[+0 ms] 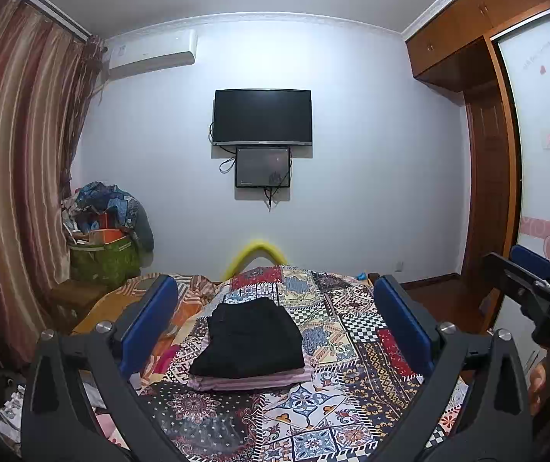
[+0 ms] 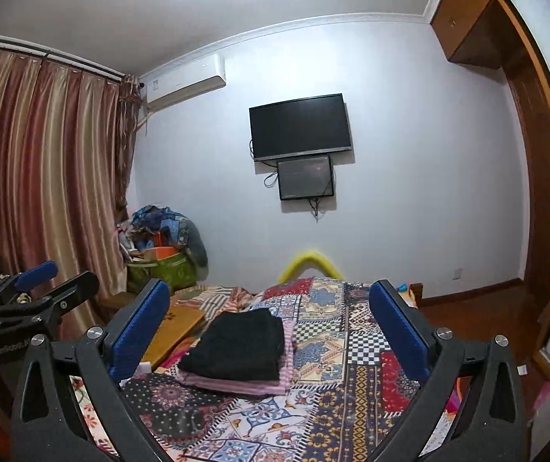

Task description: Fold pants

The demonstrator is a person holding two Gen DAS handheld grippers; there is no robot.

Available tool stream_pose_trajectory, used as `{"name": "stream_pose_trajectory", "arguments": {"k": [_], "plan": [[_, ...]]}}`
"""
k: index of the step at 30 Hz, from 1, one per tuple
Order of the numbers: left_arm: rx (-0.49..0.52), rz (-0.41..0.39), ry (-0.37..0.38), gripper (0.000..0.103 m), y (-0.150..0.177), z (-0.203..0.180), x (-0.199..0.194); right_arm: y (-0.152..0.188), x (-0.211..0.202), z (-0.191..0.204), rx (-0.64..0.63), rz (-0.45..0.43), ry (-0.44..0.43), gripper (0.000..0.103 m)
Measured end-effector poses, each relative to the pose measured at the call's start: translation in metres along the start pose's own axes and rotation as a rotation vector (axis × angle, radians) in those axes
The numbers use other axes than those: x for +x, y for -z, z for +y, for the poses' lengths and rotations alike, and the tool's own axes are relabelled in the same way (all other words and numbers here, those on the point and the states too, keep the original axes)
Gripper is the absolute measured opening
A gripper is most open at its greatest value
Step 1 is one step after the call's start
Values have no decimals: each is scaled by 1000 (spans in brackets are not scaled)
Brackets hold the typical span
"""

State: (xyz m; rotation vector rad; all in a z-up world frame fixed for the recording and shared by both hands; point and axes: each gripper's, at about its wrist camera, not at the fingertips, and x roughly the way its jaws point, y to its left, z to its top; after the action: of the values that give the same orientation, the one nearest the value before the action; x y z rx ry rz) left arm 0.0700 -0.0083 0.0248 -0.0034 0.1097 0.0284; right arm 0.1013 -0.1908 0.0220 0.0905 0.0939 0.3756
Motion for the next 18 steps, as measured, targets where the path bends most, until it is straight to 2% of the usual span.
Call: {"name": "stream_pose_trajectory", "arguments": {"k": [18], "plan": [[-4, 32, 27, 103, 14, -10, 13, 4, -11, 6, -35, -15, 14, 103]]}}
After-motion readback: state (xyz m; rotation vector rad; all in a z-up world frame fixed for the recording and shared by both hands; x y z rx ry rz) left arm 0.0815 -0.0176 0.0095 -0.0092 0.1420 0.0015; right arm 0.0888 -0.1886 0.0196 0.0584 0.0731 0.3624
